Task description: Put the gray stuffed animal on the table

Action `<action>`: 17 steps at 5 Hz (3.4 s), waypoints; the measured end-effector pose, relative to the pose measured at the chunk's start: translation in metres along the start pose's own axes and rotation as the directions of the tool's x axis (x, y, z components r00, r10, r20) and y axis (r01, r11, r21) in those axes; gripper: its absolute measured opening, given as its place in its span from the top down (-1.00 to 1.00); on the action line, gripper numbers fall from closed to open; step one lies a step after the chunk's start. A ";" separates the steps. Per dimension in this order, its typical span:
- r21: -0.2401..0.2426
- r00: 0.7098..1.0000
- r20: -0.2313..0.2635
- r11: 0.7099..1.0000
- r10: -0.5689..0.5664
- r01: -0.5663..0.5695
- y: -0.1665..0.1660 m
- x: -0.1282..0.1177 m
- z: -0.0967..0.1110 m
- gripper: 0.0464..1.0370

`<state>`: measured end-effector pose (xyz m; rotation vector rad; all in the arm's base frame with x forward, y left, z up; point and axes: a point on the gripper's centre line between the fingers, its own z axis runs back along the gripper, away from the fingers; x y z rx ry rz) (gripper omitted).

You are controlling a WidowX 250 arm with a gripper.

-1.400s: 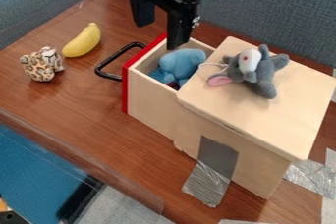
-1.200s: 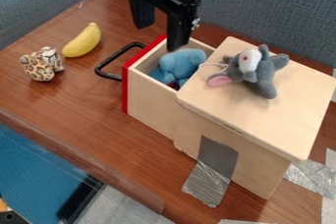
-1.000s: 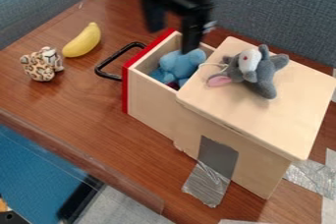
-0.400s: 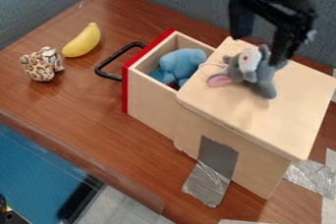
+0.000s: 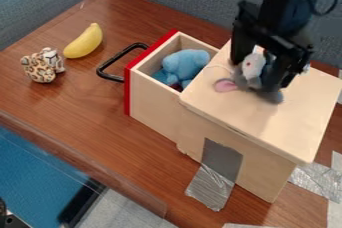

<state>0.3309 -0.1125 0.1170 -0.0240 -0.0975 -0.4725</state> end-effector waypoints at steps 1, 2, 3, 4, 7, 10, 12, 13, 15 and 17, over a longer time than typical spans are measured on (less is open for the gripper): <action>0.016 1.000 -0.009 1.000 -0.007 0.007 0.002 -0.005 -0.007 -0.83; 0.017 1.000 -0.011 1.000 -0.023 0.023 0.003 -0.006 -0.007 -0.42; 0.004 1.000 -0.022 1.000 -0.008 0.008 0.015 -0.009 -0.002 -0.20; 0.002 0.998 -0.007 0.998 0.055 -0.055 0.047 -0.012 0.009 -0.13; 0.057 0.975 0.063 0.974 0.215 -0.218 0.154 -0.018 0.031 -0.13; 0.080 0.950 0.059 0.947 0.308 -0.312 0.246 -0.027 -0.031 -0.13; 0.118 0.950 0.043 0.943 0.309 -0.312 0.261 -0.027 -0.066 -0.13; 0.102 0.954 -0.010 0.949 0.301 -0.298 0.265 -0.026 -0.085 -0.26; 0.083 0.959 -0.031 0.956 0.283 -0.280 0.266 -0.022 -0.086 -0.94; 0.099 0.967 0.071 0.963 0.243 -0.249 0.250 -0.011 -0.016 -0.93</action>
